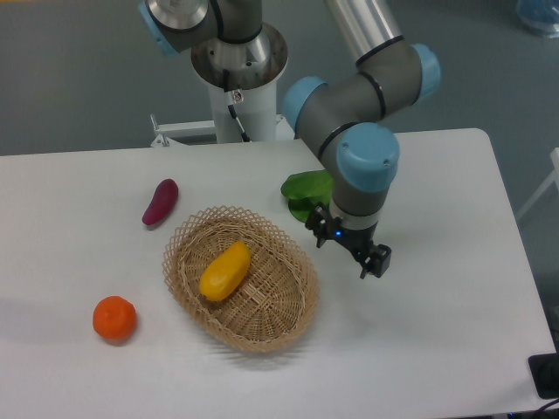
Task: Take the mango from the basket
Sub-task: 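Move the open gripper over the yellow mango in the wicker basket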
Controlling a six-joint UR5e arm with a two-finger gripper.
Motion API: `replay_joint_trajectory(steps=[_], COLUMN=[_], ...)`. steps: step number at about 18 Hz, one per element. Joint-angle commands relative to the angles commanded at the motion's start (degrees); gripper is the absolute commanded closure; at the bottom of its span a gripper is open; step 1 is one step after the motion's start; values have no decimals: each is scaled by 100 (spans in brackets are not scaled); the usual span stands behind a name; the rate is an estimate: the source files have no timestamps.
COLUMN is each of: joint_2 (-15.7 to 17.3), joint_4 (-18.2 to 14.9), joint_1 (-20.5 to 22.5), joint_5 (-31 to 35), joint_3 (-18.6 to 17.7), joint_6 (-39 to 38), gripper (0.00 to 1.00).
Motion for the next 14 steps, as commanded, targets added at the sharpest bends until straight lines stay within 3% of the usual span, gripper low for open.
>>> replay_joint_trajectory(steps=[4, 9, 14], joint_2=[-9, 9, 88], joint_4=[-17, 0, 9], joint_1=[-342, -580, -870], joint_5=[-52, -632, -642], joint_3=[-70, -492, -712], joint_6=[-424, -451, -1099], gripper=[0, 0, 0])
